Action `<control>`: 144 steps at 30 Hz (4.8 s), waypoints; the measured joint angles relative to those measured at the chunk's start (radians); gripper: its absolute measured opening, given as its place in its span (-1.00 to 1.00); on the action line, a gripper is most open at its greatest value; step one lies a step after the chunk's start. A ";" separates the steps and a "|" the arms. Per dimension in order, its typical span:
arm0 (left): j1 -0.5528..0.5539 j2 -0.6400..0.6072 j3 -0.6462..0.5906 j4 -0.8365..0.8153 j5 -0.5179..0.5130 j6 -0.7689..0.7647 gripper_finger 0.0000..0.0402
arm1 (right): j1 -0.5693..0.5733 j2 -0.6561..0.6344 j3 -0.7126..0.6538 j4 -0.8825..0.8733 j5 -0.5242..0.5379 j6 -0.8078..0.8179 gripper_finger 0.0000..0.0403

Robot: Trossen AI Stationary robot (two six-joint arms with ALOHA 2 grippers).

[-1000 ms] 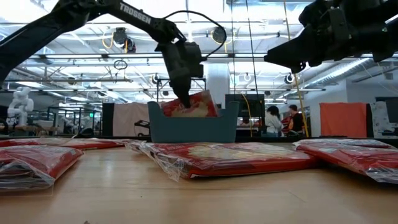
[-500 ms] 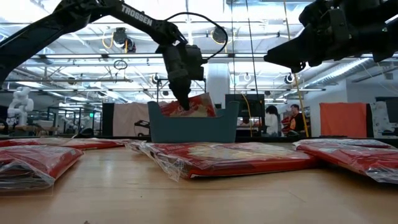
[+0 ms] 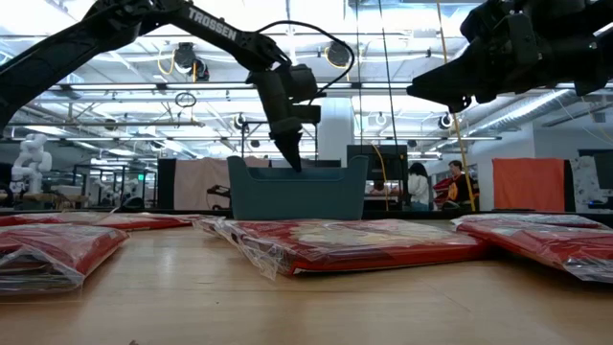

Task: Sort popcorn bags into baskets
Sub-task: Put the red popcorn bag into the blue bin

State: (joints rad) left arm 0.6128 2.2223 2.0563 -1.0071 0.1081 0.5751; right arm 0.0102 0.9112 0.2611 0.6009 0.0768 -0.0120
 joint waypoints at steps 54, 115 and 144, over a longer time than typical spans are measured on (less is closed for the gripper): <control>-0.047 -0.075 -0.249 0.276 -0.058 -0.027 -0.89 | 0.031 0.000 0.000 -0.003 0.069 0.026 -0.34; -0.891 -0.605 -1.185 1.370 -0.353 -0.656 -0.92 | -0.238 0.515 0.403 -1.212 0.239 0.092 -0.12; -0.846 -0.605 -1.185 1.347 -0.372 -0.637 -0.91 | 0.048 0.355 0.399 -1.094 -0.030 0.344 -0.93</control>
State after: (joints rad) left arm -0.2330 1.6176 0.8715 0.3403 -0.2638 -0.0616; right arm 0.0577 1.2664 0.6601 -0.4936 0.0467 0.3322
